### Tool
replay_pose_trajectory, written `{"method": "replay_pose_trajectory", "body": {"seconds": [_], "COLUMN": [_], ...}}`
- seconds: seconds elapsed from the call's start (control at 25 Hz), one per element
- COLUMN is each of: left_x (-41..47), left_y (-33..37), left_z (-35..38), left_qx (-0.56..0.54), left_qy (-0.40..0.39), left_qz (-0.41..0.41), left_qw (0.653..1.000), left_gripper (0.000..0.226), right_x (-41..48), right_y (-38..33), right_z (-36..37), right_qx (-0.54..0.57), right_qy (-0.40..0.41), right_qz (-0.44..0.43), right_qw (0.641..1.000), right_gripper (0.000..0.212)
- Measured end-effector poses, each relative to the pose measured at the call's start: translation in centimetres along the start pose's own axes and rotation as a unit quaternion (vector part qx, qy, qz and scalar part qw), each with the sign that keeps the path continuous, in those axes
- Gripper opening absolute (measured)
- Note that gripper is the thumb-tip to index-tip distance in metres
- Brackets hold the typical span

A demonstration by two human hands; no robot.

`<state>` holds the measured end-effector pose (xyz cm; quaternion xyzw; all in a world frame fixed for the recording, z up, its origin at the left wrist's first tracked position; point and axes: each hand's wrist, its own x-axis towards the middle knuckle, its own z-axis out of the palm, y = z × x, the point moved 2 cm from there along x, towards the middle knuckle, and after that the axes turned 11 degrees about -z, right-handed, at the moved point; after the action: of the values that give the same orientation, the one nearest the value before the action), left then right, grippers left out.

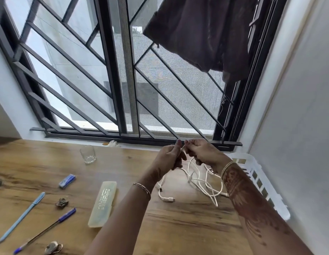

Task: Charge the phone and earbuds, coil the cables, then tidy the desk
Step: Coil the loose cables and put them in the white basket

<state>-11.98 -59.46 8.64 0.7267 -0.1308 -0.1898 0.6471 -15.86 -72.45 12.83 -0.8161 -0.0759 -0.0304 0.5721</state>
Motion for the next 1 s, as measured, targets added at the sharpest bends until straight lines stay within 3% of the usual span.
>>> {"method": "replay_pose_trajectory", "body": {"seconds": [0.08, 0.16, 0.28, 0.4, 0.52, 0.64, 0.72, 0.8, 0.88, 1.0], "left_x": [-0.4, -1.1, -2.0, -1.5, -0.3, 0.2, 0.0, -0.3, -0.4, -0.5], "left_y": [0.3, 0.7, 1.5, 2.2, 2.3, 1.9, 1.6, 1.5, 1.8, 1.8], "left_z": [-0.1, -0.3, -0.1, 0.1, 0.1, 0.4, 0.9, 1.1, 1.1, 0.9], "left_qx": [-0.103, -0.225, -0.365, -0.484, -0.534, -0.417, -0.269, -0.105, 0.067, 0.25], "left_qy": [-0.046, -0.144, -0.206, -0.145, -0.051, 0.011, 0.028, 0.058, 0.103, 0.128], "left_qz": [-0.069, -0.128, -0.134, -0.083, -0.046, -0.031, -0.019, 0.004, 0.036, 0.083], "left_qw": [0.991, 0.955, 0.898, 0.859, 0.843, 0.908, 0.962, 0.993, 0.992, 0.956], "left_gripper": [0.053, 0.047, 0.043, 0.05, 0.036, 0.033, 0.032, 0.031, 0.032, 0.034], "right_x": [0.0, 0.0, 0.1, -0.2, -0.8, -1.2, -1.3, -1.4, -1.7, -2.0], "right_y": [0.2, 0.6, 1.4, 2.5, 2.9, 1.6, 0.5, 0.0, -0.2, -0.4], "right_z": [0.2, 0.6, 1.0, 1.9, 3.2, 3.2, 2.7, 2.2, 1.7, 0.5], "right_qx": [0.004, 0.026, 0.061, 0.019, -0.041, -0.126, -0.195, -0.207, -0.178, -0.108], "right_qy": [0.014, 0.06, 0.138, 0.114, 0.021, -0.06, -0.099, -0.123, -0.144, -0.164], "right_qz": [-0.015, -0.031, -0.028, 0.016, 0.041, 0.028, 0.004, 0.008, 0.034, 0.045], "right_qw": [1.0, 0.997, 0.988, 0.993, 0.998, 0.99, 0.976, 0.971, 0.973, 0.98], "right_gripper": [0.032, 0.029, 0.026, 0.028, 0.026, 0.021, 0.023, 0.023, 0.019, 0.016]}}
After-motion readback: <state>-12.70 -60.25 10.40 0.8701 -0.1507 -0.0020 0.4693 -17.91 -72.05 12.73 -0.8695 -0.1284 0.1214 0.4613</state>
